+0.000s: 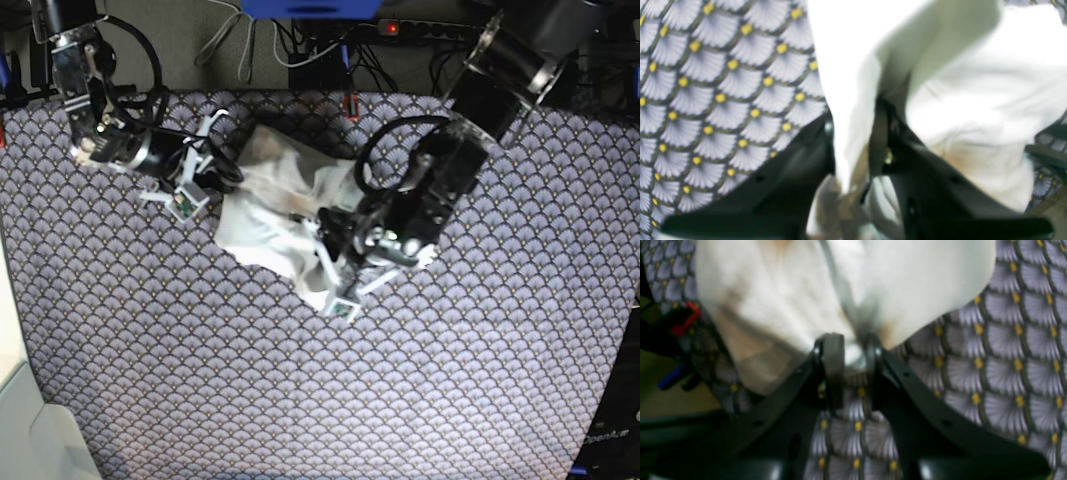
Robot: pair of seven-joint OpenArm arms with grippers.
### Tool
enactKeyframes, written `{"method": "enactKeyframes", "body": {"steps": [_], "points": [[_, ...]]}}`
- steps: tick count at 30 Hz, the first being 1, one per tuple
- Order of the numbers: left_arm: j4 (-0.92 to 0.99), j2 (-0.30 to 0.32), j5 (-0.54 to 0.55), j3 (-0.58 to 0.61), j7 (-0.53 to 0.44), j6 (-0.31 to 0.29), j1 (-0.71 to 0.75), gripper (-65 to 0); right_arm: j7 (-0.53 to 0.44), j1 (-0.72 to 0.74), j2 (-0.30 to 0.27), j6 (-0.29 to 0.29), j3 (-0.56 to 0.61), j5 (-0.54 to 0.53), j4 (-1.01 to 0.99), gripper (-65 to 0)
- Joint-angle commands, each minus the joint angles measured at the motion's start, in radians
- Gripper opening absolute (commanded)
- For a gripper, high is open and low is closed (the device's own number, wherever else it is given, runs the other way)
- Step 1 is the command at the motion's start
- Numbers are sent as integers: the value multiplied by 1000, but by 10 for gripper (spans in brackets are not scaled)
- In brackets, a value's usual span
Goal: Fold the T-shirt properly
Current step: 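Lift the grasped edge with the left gripper and fold it over the bundle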
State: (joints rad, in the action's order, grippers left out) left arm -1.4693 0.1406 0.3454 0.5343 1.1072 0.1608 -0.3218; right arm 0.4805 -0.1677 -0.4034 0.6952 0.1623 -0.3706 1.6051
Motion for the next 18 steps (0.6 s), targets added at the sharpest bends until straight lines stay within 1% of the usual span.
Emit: {"method": "enactKeyframes", "body": {"steps": [1,3,5,7,9,13,15,18], "points": [[-17,-23,-41,-1,-17,1,-27,-648,-26,-8,-10,3,-31,-14,31,-548],[-15,-46,-136,34,-17,1,-29,-648,-26,-36,-12,3,-86,-14,47,-548],[-15,-55,-248,105,-22,0,-43,-648,-26,-59,-15,3,-145,-14,53,-548],[-6,-58,-334,182,-28,0,-49,-648,-26,-77,-25,3,-194,-14,53,-548],[17,-60,-420,254,-29,0,-55,-648,-26,-86,-24,3,-247,-14,56,-548],[83,-98,-567,361,-32,0,-73,-648,-24,-118,-19,3,-370,-14,59,-548],[100,-100,-633,401,-66,0,-73,-648,-24,-128,-19,3,-412,-14,59,-548],[126,-100,-734,447,-169,0,-73,-648,-24,-143,-19,3,-478,-15,59,-548]]}}
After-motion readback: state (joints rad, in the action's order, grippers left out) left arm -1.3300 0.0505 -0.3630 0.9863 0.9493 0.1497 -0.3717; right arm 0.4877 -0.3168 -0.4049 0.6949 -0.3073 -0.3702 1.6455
